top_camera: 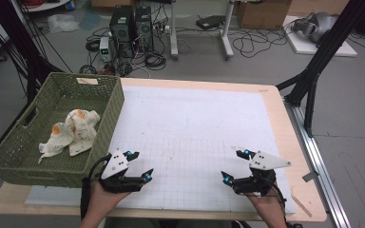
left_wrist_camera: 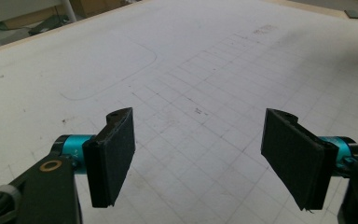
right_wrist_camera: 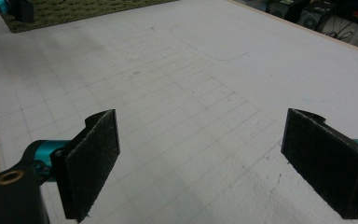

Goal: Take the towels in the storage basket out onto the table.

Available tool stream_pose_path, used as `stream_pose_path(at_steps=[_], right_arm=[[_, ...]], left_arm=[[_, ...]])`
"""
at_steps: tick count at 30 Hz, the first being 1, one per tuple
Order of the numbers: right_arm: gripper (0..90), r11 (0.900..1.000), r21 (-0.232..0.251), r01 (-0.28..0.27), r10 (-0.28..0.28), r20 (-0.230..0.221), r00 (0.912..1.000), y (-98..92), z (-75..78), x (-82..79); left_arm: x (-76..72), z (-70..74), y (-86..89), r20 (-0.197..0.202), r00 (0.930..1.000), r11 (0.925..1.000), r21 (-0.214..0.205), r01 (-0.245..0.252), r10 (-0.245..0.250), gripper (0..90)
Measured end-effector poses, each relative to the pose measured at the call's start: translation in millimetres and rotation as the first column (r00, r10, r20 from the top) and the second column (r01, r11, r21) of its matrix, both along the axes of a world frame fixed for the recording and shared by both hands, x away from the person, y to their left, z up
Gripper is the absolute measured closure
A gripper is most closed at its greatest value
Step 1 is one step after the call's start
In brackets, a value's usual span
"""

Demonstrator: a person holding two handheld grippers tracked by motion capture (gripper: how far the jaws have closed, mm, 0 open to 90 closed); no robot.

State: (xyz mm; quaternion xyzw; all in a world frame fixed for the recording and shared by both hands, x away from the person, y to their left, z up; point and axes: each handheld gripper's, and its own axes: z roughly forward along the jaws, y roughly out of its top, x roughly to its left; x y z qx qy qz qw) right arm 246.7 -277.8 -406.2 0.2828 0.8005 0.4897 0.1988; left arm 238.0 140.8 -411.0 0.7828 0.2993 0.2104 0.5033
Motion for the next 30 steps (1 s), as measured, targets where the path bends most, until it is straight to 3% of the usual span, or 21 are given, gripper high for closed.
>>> stream_pose_path(at_steps=[17,30], right_arm=[[10.6,1.0,-0.001,-0.006,0.006,-0.001,1.0,-0.5,-0.5,0.7],[10.6,0.9999,0.012,0.002,-0.002,-0.003,1.0,-1.9,2.2,-1.1]], left_arm=[[-2.2,5.3,-2.0,-0.002,0.9997,0.9996,-0.015,0.022,-0.022,26.6],[-8.5,38.1,4.0,0.009,0.9977,0.997,-0.039,0.067,-0.067,27.8]])
